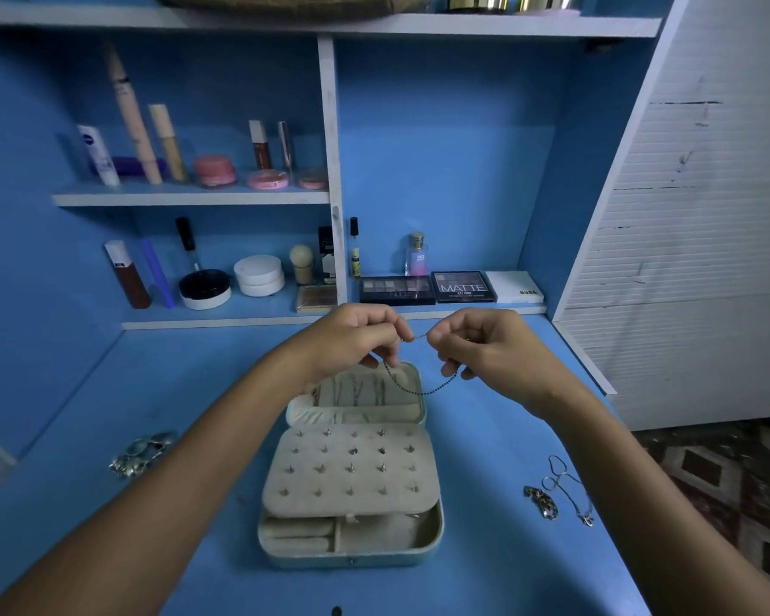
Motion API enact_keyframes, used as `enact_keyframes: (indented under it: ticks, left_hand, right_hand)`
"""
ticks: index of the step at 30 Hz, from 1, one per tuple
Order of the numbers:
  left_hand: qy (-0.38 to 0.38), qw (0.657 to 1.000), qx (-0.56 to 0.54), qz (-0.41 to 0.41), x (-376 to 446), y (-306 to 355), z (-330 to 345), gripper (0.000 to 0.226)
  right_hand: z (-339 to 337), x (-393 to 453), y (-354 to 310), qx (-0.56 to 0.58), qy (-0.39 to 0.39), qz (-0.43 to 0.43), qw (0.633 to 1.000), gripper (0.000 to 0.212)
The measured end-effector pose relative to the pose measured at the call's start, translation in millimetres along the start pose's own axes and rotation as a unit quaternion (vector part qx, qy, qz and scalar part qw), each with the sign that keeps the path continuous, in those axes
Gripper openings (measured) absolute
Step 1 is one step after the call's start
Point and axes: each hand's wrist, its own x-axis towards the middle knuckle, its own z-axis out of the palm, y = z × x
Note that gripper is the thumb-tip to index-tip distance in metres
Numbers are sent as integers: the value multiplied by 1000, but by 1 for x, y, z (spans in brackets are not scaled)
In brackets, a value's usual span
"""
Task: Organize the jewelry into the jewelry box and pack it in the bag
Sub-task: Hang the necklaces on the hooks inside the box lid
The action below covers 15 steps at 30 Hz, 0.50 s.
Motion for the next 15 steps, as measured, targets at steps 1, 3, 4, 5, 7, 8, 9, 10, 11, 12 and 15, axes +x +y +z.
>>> enact_keyframes:
  ticks: [1, 3, 4, 5, 7, 8, 9, 10, 11, 12, 15]
  left_hand:
    - [2, 1000, 2, -1, -1, -2, -1, 14]
    - [4, 1000, 19, -4, -1, -7, -3, 9]
    - [7, 999, 32, -6, -1, -9, -3, 6]
    - [10, 999, 46, -7, -1, -12, -4, 5]
    - [22, 997, 75, -5, -2, -18, -4, 3]
    - [30, 996, 88, -4, -2, -20, -4, 3]
    - [37, 994, 99, -3, -2, -23, -4, 2]
    - [42, 993, 107, -2, -2, -25, -4, 2]
    - [48, 992, 116, 0, -1, -27, -4, 3]
    - [55, 991, 126, 3, -1, -29, -4, 4]
    - [81, 981, 175, 9, 2, -32, -2, 8]
  right_hand:
    - [1, 1, 0, -8, 1, 0, 1000, 11]
    - [5, 3, 0, -26, 6, 3, 1000, 11]
    - [6, 4, 0, -37, 9, 6, 999, 12]
    - [8, 5, 1, -49, 11, 9, 999, 12]
    - [11, 6, 2, -78, 14, 20, 997, 13]
    - [13, 7, 3, -93, 14, 28, 995, 14]
    - [15, 8, 5, -107, 14, 36, 993, 14]
    - [17, 10, 6, -119, 14, 43, 992, 14]
    - [18, 11, 7, -130, 14, 49, 990, 14]
    - [20, 13, 8, -139, 15, 55, 989, 13]
    - [26, 20, 10, -160, 25, 73, 984, 14]
